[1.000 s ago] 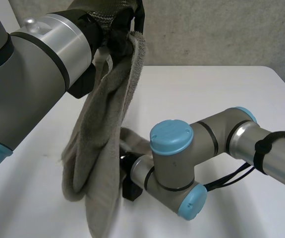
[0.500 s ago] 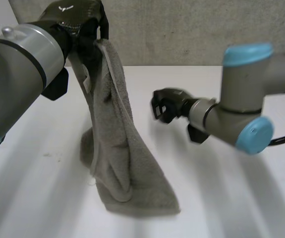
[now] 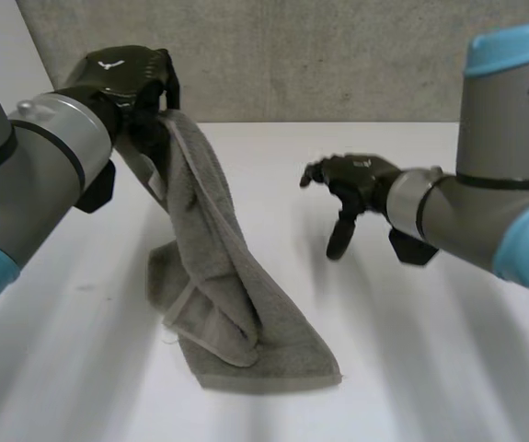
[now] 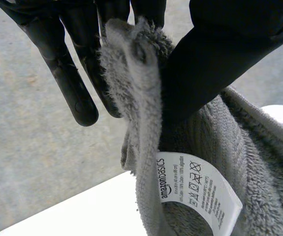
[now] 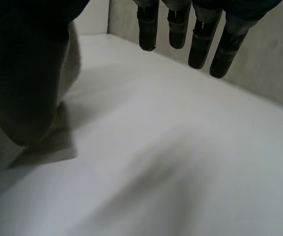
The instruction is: Fold the towel.
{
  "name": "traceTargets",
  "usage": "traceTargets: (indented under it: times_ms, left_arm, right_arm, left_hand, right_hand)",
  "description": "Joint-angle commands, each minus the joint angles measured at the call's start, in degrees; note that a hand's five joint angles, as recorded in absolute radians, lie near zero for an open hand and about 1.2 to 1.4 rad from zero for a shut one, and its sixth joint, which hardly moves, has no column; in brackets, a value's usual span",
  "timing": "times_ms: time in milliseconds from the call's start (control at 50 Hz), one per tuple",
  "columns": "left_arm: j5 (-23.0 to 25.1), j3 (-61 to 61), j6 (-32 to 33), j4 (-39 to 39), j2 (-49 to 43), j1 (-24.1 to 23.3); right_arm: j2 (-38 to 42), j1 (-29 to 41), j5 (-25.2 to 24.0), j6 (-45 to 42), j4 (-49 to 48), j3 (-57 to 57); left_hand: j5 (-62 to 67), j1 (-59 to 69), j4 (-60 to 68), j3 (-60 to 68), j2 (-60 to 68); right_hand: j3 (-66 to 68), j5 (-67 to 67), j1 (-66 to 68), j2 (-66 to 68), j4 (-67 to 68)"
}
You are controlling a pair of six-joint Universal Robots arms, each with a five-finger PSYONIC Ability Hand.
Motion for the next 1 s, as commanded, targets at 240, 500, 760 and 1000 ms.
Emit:
traceTargets:
  times_ms: [240, 500, 760, 1000]
  left_arm:
    - [0.09, -0.79, -0.22, -0.04, -0.03, 2.65]
    - [0.01, -1.76, -0.14, -0.04, 0.41, 2.56]
    - [0.45, 3.07, 2.15, 4.53, -1.79, 3.44]
    - [0.36, 35.02, 11.47, 7.59, -12.50, 3.52]
  right_arm:
    - [-5.40, -0.13, -5.18, 23.46, -20.96, 30.64]
    - [4.97, 9.01, -3.51, 31.37, -25.97, 29.68]
    - [-1.97, 3.92, 4.57, 11.82, -30.71, 9.85]
    - [-2.86, 3.30, 9.85, -16.18, -36.69, -17.35]
  left_hand:
    - [11.48, 11.80, 10.20, 10.29, 10.26]
    - [11.48, 11.80, 10.20, 10.29, 10.26]
    - [11.48, 11.80, 10.20, 10.29, 10.26]
    - [11.48, 11.80, 10.20, 10.29, 10.26]
  right_hand:
    - [-3.77, -3.46, -3.36, -3.60, -4.42]
    - [4.56, 4.86, 4.97, 4.73, 3.91]
    - [66.23, 66.54, 66.64, 66.40, 65.58]
    - [66.23, 66.54, 66.64, 66.40, 65.58]
